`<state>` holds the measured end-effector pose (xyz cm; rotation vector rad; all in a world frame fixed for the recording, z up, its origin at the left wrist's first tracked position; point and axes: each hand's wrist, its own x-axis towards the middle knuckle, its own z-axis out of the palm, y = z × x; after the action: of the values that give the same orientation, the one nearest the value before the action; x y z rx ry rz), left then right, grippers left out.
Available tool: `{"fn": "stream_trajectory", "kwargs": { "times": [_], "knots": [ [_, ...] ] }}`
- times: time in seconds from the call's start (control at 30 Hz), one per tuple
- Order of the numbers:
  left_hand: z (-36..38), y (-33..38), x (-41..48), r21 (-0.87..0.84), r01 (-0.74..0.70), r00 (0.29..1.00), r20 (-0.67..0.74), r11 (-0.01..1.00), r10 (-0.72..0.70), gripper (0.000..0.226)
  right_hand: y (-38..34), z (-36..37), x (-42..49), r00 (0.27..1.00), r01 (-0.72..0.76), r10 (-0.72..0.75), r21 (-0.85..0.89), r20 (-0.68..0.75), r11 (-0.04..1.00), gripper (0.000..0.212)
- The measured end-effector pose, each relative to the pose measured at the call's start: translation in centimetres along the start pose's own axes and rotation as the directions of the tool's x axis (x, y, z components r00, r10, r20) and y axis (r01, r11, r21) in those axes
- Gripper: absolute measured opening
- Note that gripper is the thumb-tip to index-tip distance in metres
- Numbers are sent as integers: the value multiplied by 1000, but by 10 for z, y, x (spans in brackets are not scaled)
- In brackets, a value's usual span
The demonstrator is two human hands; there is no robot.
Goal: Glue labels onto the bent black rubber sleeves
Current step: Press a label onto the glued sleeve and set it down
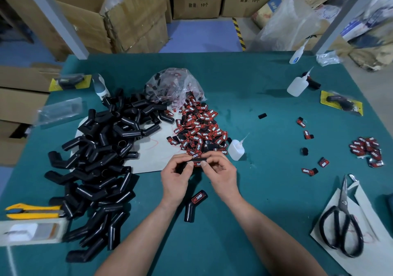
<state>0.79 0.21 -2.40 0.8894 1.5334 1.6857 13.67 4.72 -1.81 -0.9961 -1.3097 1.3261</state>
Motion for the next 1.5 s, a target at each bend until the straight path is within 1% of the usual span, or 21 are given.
{"fn": "stream_trajectory", "kwargs": {
  "times": [0.03,0.1,0.17,0.23,0.3,0.37,0.47,0.53,0.6,0.7,0.77,0.83,0.9,1.03,1.07,1.1,1.17,1.2,1.27,1.33,1.5],
  "knots": [
    [1,1,0,-1,4,1000,-6,1000,-4,13,-1,0,0,1000,-5,5,22,-2,1000,16],
    [1,3,0,13,-18,1000,-3,1000,18,16,-3,0,-1,998,-24,22,31,65,999,30],
    [1,2,-1,35,-57,998,23,998,56,18,-2,0,1,991,24,-17,-53,131,998,26],
    [1,1,-2,38,-62,997,45,997,60,16,2,-2,3,987,63,-50,-78,150,995,19],
    [-1,0,-2,21,-44,996,74,999,43,11,3,-3,3,992,48,-41,-53,121,997,14],
    [-2,0,-3,-2,-33,994,106,999,33,15,5,-4,4,995,31,-28,-28,96,999,16],
    [-2,0,-4,14,-72,987,148,997,69,18,3,-4,3,997,23,-22,-6,73,1000,22],
    [0,0,-4,44,-77,988,140,996,70,21,3,-4,3,997,23,-23,2,70,1000,21],
    [2,0,-3,57,-51,992,114,997,44,21,2,-4,3,996,25,-24,-3,83,1000,18],
    [0,0,0,26,-1,997,82,1000,-1,21,1,-3,1,992,28,-26,-13,127,1000,19],
    [-2,0,2,-37,44,998,44,998,-42,17,0,-2,-1,995,-29,27,20,97,999,21],
    [-2,0,3,-86,69,998,4,994,-69,15,1,-1,-2,997,-68,66,56,40,996,17],
    [-3,1,3,-94,53,999,5,994,-53,12,2,-2,-1,997,-72,70,66,24,995,18],
    [-2,1,0,-37,-34,997,70,999,37,13,2,-5,5,990,-16,7,63,140,998,24],
    [-1,1,0,-25,-37,997,65,999,39,15,3,-5,5,992,-27,16,84,129,996,24],
    [0,1,1,-27,-32,998,50,999,34,17,3,-4,4,995,-58,47,121,86,991,25],
    [0,2,1,-48,-14,1000,21,999,15,18,4,-2,1,995,-102,97,167,39,981,22],
    [0,3,1,-51,-12,1000,19,999,13,18,4,-1,0,994,-104,97,147,56,984,18],
    [0,3,1,-38,-23,999,47,999,25,18,4,-2,1,984,-102,90,73,152,992,7],
    [-1,1,0,-27,-39,995,88,999,41,18,3,-5,4,967,-122,113,23,227,992,13],
    [-2,1,-1,-43,-46,991,123,998,51,13,-1,-9,5,933,-210,189,38,307,977,17]
  ]
}}
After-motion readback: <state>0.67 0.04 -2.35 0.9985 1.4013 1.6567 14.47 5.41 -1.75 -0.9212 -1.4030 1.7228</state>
